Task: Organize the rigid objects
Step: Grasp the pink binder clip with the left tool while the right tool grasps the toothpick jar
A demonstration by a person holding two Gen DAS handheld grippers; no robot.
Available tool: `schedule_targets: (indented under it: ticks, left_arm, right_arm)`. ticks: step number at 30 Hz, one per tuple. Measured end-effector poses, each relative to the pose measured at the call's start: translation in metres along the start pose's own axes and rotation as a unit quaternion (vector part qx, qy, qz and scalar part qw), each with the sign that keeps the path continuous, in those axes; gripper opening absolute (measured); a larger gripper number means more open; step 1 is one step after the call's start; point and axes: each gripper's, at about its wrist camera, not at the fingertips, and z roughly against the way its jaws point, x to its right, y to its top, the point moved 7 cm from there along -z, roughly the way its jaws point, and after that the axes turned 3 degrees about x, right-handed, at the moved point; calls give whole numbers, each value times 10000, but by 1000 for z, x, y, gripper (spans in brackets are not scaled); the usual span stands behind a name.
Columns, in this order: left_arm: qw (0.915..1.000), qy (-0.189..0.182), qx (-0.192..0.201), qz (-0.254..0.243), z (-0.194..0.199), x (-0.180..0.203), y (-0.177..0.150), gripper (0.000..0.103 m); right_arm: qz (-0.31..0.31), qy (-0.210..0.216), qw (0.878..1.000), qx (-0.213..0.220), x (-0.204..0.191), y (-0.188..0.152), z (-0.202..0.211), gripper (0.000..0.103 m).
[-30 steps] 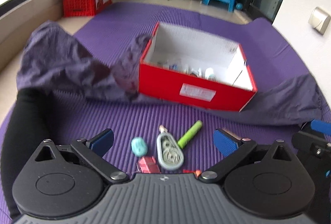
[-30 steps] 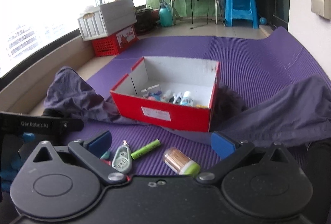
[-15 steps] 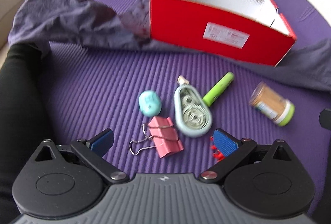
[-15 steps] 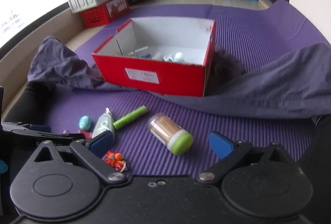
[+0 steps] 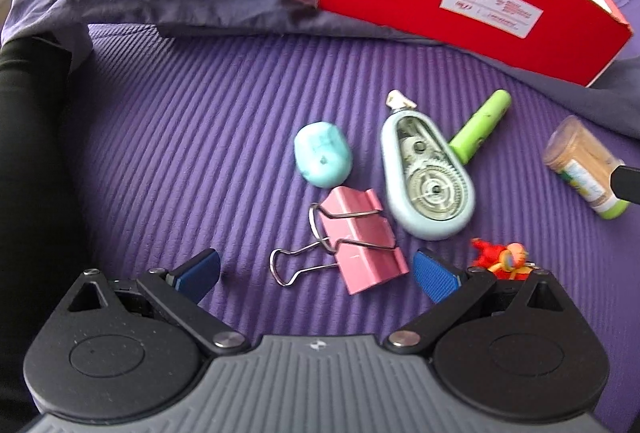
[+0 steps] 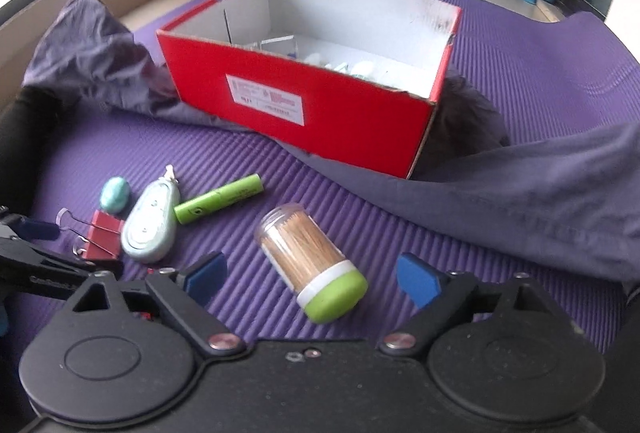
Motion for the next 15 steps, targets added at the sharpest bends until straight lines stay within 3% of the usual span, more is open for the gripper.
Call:
schedule_targets:
  ticks: [9, 12, 15]
  left_arm:
    - [9997, 6, 222, -75, 2, 2, 2, 100]
    - [9996, -47, 268, -108, 4, 3, 2, 95]
    - [9990, -108, 376, -206, 7, 7, 3, 82]
  right_arm:
    - [386, -85, 9991, -160, -6, 5, -21, 80]
    - [559, -142, 9981, -198, -11, 6, -27, 76]
    - [698, -172, 9972, -229, -17, 6, -32, 74]
